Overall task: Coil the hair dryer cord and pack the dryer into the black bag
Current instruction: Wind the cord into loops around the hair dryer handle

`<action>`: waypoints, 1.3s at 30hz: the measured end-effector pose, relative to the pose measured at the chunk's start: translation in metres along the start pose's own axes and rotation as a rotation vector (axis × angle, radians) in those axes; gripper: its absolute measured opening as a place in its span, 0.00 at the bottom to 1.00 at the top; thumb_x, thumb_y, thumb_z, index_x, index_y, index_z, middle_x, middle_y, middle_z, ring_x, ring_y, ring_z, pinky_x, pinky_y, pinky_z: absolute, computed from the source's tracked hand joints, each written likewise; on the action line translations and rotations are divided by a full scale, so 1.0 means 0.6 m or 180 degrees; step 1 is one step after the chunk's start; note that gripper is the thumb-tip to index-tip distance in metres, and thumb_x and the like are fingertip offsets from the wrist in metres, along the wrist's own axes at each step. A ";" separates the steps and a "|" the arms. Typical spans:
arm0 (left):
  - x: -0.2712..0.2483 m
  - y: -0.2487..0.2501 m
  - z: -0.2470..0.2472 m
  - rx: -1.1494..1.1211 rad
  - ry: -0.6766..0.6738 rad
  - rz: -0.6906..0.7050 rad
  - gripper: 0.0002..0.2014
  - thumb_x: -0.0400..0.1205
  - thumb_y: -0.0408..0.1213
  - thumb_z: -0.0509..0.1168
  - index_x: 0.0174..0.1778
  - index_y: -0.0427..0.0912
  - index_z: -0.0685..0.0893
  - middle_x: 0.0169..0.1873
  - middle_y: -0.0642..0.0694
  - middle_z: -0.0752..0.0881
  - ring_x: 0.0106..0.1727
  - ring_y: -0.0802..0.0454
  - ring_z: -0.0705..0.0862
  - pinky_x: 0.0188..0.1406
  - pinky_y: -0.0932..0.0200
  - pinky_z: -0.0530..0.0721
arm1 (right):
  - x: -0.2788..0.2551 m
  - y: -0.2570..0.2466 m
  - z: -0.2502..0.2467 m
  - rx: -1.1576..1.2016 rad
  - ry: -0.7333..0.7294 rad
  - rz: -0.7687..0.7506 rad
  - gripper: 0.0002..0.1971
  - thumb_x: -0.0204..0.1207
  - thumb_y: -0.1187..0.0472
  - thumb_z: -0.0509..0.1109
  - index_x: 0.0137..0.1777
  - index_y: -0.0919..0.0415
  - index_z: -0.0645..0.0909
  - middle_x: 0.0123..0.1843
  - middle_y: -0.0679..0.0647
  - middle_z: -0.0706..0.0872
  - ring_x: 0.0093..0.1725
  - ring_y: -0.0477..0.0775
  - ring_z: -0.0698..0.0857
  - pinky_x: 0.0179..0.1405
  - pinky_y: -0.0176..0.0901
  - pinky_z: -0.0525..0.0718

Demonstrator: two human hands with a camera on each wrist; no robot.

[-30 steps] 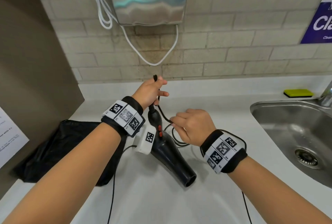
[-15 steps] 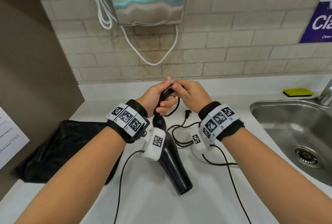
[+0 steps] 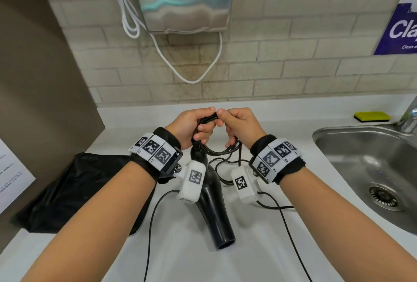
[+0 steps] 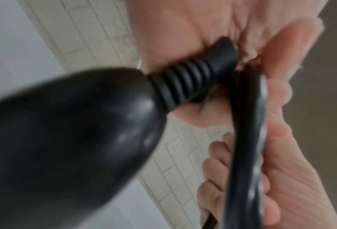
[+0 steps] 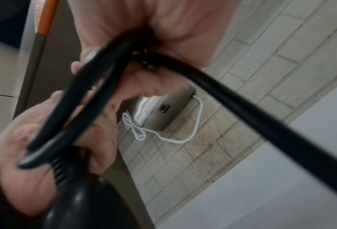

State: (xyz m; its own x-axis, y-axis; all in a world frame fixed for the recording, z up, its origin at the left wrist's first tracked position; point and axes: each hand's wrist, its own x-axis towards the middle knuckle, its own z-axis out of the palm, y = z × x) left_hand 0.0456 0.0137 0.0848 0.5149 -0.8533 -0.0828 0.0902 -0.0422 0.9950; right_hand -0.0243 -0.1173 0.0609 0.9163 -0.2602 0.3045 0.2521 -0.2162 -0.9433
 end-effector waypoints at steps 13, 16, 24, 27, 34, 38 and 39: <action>0.003 -0.004 -0.013 -0.0571 -0.0461 0.0054 0.25 0.76 0.50 0.52 0.31 0.40 0.91 0.10 0.56 0.65 0.09 0.63 0.61 0.14 0.67 0.64 | -0.003 -0.002 0.013 0.0787 0.0196 0.0409 0.26 0.77 0.56 0.57 0.15 0.54 0.68 0.11 0.43 0.63 0.13 0.42 0.63 0.15 0.31 0.63; 0.001 0.001 -0.017 -0.0405 -0.0739 0.0100 0.21 0.67 0.59 0.68 0.30 0.42 0.89 0.11 0.57 0.66 0.10 0.63 0.63 0.15 0.67 0.69 | 0.000 -0.013 0.016 0.0579 0.0163 0.0387 0.19 0.66 0.52 0.58 0.15 0.55 0.69 0.15 0.46 0.61 0.16 0.44 0.59 0.17 0.33 0.55; -0.003 0.015 0.006 -0.0028 0.0097 0.0093 0.28 0.86 0.52 0.44 0.27 0.40 0.73 0.10 0.57 0.58 0.10 0.60 0.54 0.13 0.67 0.57 | 0.012 -0.027 0.018 -0.0244 0.0346 -0.0214 0.26 0.81 0.62 0.60 0.18 0.55 0.74 0.12 0.43 0.73 0.16 0.38 0.72 0.20 0.22 0.68; -0.006 0.011 0.003 -0.0100 0.0389 0.0154 0.25 0.87 0.50 0.47 0.28 0.41 0.72 0.10 0.57 0.57 0.10 0.61 0.54 0.13 0.67 0.55 | 0.007 -0.009 0.022 -0.0163 0.0419 -0.0311 0.26 0.83 0.59 0.58 0.19 0.52 0.73 0.14 0.42 0.68 0.15 0.39 0.66 0.18 0.27 0.64; -0.011 0.012 -0.017 -0.0431 -0.0134 -0.0101 0.24 0.86 0.44 0.45 0.31 0.39 0.79 0.11 0.55 0.64 0.09 0.63 0.59 0.12 0.68 0.62 | 0.008 -0.002 0.025 -0.0592 0.0518 -0.0490 0.23 0.82 0.57 0.60 0.24 0.62 0.72 0.16 0.43 0.65 0.18 0.41 0.64 0.23 0.32 0.64; -0.017 0.021 -0.013 0.0038 -0.0359 -0.0104 0.22 0.79 0.52 0.55 0.26 0.41 0.79 0.11 0.57 0.62 0.09 0.63 0.59 0.13 0.68 0.61 | 0.019 -0.007 0.027 -0.0662 0.0393 -0.0645 0.26 0.79 0.49 0.62 0.21 0.61 0.79 0.21 0.54 0.84 0.28 0.42 0.80 0.36 0.35 0.78; -0.019 0.021 -0.009 0.0258 -0.0284 -0.0055 0.21 0.79 0.51 0.56 0.27 0.40 0.76 0.11 0.58 0.61 0.10 0.64 0.58 0.14 0.68 0.61 | 0.020 -0.007 0.028 -0.0726 0.0402 -0.0662 0.29 0.76 0.44 0.61 0.24 0.68 0.80 0.23 0.65 0.82 0.27 0.49 0.78 0.34 0.42 0.77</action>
State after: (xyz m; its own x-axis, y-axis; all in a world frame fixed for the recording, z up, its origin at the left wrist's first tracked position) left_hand 0.0456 0.0258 0.0978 0.4357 -0.8947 -0.0983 0.0274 -0.0959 0.9950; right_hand -0.0093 -0.1035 0.0664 0.8030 -0.2999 0.5150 0.3405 -0.4784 -0.8095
